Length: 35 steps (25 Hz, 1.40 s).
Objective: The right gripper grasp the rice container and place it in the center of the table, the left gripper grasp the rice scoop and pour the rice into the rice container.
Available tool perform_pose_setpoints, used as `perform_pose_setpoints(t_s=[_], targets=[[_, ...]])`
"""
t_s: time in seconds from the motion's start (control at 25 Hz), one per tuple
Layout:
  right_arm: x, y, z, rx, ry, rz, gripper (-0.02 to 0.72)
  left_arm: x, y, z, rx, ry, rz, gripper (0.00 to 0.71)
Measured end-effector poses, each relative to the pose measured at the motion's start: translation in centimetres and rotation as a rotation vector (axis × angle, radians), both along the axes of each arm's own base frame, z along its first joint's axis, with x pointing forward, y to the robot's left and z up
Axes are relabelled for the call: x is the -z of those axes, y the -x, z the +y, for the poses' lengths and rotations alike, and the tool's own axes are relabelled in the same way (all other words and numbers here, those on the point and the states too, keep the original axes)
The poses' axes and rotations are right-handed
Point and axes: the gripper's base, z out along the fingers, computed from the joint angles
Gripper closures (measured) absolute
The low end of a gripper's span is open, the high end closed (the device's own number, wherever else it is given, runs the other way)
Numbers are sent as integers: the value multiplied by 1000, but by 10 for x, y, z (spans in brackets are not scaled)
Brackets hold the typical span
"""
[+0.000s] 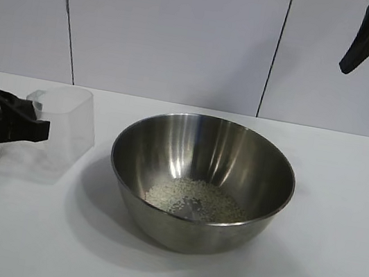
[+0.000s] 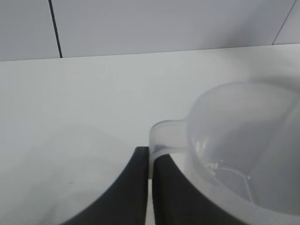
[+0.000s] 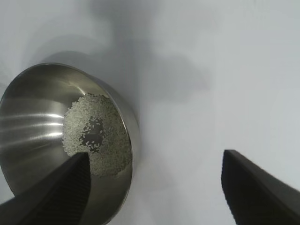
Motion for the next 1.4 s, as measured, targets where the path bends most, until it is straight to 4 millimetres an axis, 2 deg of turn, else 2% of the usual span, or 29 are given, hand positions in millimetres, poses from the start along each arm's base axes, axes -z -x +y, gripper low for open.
perform_pose_setpoints(t_s=[0.16,0.44,0.64,0.72,0.92,1.0,1.16,1.4], targets=[[0,0,0,-2,0,-1,167,10,0,3,-23,-33,27,701],[0,0,0,-10,3,-3,167,11,0,7,-54,-83,14,701],[0,0,0,-12,4,-4,167,15,7,10,-45,-120,30,682],[0,0,0,-12,4,-4,167,16,11,11,-30,-160,29,636],[0,0,0,-13,4,-5,167,18,16,14,-21,-228,28,403],[0,0,0,-13,4,-4,167,18,15,15,-40,-231,25,341],[0,0,0,-13,5,-6,167,20,22,19,-58,-238,47,309],[0,0,0,-12,5,-7,167,27,43,25,-64,-244,122,305]])
